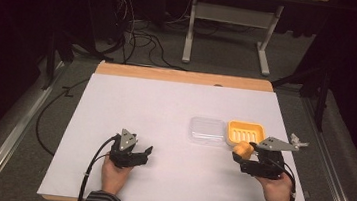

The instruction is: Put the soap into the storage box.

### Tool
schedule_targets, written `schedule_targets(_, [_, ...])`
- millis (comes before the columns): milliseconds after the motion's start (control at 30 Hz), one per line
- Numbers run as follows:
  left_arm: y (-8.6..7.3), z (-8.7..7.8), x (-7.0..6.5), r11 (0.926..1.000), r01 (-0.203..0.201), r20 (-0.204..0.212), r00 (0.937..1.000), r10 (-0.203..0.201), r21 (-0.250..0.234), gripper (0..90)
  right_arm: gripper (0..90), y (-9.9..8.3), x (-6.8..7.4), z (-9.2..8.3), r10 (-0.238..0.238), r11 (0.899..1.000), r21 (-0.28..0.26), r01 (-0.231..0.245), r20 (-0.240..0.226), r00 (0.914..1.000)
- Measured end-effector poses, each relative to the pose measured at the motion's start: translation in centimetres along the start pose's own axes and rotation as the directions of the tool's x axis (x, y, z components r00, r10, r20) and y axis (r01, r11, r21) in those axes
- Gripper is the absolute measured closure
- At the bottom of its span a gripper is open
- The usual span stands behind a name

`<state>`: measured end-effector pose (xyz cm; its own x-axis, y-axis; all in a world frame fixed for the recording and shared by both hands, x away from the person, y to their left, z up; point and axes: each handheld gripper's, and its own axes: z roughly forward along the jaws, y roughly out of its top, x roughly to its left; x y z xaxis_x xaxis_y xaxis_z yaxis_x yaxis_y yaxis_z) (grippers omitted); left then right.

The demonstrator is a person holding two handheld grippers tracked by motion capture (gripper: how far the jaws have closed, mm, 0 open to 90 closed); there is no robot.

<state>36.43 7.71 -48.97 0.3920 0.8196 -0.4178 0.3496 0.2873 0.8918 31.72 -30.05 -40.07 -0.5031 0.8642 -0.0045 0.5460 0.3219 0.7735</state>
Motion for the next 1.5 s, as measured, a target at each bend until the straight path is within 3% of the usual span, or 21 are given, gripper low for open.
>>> schedule_targets(267, [0.0, 0.0, 0.0, 1.0000, 0.006, -0.001, 1.0000, -0.006, 0.001, 24.3, 27.6, 0.6, -1.8, 0.0, 0.047, 0.999, -0.008, -0.047, 0.003, 0.9989])
schedule_targets(767, [0.0, 0.1, 0.0, 1.0000, -0.002, -0.003, 1.0000, 0.002, -0.002, 24.4, 27.7, 2.0, -3.1, 0.2, 0.045, 0.999, -0.032, -0.043, 0.047, 0.9979])
schedule_targets(1500, [0.0, 0.0, 0.0, 1.0000, -0.006, -0.005, 1.0000, 0.006, 0.000, 24.4, 28.2, 2.9, -6.2, 3.6, 0.090, 0.994, 0.056, -0.094, 0.075, 0.9932])
